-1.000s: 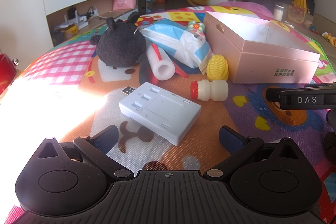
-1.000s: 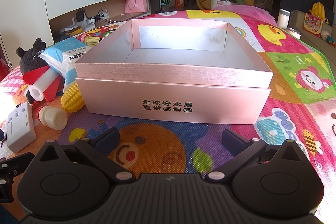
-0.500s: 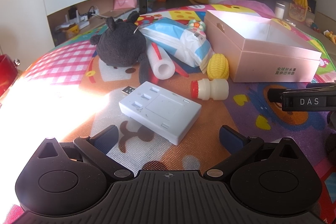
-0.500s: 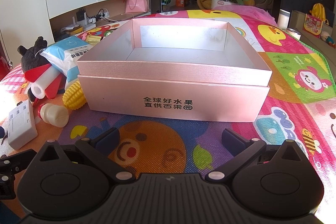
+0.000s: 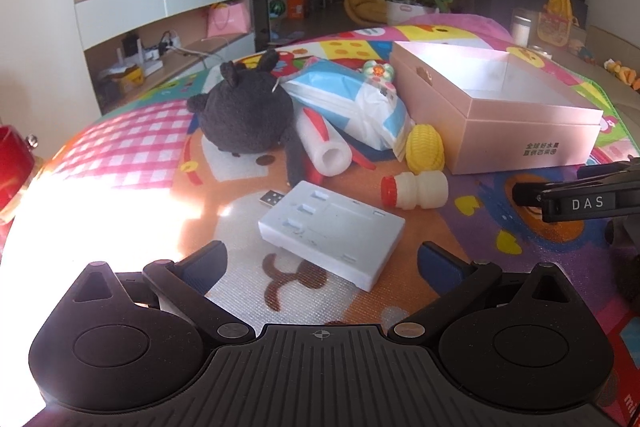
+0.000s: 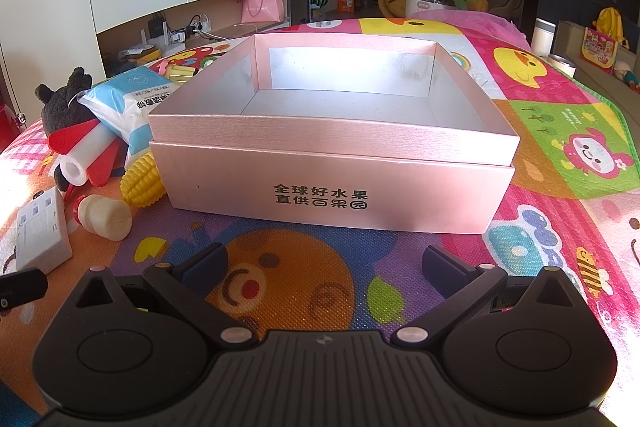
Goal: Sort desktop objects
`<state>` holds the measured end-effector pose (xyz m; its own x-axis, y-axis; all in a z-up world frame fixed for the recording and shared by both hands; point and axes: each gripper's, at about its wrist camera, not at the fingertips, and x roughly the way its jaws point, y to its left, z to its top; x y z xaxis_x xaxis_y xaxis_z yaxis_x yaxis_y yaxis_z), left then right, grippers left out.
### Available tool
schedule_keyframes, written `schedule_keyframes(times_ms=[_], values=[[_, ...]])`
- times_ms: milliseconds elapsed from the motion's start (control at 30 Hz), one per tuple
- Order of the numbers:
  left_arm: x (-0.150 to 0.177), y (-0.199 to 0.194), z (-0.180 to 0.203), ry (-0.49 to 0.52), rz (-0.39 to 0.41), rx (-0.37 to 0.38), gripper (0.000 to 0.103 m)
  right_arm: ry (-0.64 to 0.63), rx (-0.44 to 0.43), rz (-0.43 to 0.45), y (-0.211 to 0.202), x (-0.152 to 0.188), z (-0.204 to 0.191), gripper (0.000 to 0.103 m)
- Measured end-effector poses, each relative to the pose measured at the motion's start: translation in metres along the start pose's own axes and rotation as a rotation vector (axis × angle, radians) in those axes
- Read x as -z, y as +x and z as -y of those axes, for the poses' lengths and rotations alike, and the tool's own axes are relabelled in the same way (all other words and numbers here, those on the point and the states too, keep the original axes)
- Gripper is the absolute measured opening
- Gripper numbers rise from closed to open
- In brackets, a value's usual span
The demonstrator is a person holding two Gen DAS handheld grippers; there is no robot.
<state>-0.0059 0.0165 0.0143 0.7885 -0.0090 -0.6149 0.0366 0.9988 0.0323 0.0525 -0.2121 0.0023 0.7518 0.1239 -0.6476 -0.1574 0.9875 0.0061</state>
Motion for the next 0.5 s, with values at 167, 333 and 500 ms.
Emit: schedule_keyframes(times_ms=[167, 333, 500], values=[[-0.006, 0.006, -0.006, 0.033, 0.002, -0.01, 0.103, -0.03, -0.035, -0.056, 0.001, -0.007, 0.003, 0.103], [-0.005, 0.005, -0.013, 0.049, 0.01, -0.018, 0.103, -0.012, -0.039, -0.115, -0.005, -0.007, 0.005, 0.103], [0.0, 0.005, -0.011, 0.076, -0.007, 0.032, 0.103, -0.016, -0.015, -0.108, -0.008, -0.005, 0.0, 0.103]])
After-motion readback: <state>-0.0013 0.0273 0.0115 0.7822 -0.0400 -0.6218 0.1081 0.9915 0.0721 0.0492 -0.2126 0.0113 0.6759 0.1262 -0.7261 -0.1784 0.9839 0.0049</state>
